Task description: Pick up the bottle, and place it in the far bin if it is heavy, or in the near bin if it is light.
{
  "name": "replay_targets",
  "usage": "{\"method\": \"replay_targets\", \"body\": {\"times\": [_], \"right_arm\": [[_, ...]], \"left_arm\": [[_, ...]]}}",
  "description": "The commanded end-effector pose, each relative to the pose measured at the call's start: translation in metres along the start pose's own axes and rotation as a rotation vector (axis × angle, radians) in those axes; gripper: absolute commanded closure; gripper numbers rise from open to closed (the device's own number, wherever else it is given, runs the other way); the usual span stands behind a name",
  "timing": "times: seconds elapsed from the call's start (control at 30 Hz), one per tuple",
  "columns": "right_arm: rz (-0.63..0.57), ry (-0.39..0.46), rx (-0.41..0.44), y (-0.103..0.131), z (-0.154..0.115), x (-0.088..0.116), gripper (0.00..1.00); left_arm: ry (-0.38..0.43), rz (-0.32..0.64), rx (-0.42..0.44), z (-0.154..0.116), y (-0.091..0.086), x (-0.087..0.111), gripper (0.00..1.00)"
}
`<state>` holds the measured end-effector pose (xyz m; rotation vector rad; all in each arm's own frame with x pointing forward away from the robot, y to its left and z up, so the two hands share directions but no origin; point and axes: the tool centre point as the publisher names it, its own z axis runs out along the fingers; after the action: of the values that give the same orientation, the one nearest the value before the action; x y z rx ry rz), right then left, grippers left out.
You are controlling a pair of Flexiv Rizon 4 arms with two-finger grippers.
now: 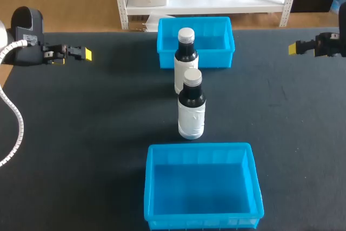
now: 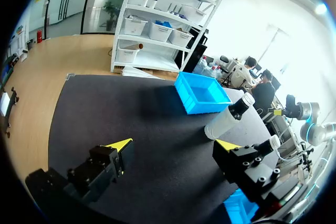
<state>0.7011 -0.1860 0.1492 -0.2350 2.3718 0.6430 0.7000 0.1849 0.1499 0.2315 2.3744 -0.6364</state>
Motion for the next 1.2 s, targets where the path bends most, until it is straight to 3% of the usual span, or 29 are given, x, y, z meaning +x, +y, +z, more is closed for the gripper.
{"method": "replay_targets", "body": {"times": [0.03,1.0,1.1,1.2], "right_arm": [[0.000,0.000,0.000,0.000,0.000,0.000,0.00],[0.000,0.000,0.000,0.000,0.000,0.000,0.00],[-0.172,0.018,-0.104,0.002,-0.003,-0.012,0.00],[-0.353,0.069,-0.262,0.011,-0.005,-0.024,0.00]], "left_arm": [[0.000,0.000,0.000,0.000,0.000,0.000,0.00],[0.000,0.000,0.000,0.000,0.000,0.000,0.00],[0.000,0.000,0.000,0.000,0.000,0.000,0.00],[0.000,0.000,0.000,0.000,0.000,0.000,0.00]]}}
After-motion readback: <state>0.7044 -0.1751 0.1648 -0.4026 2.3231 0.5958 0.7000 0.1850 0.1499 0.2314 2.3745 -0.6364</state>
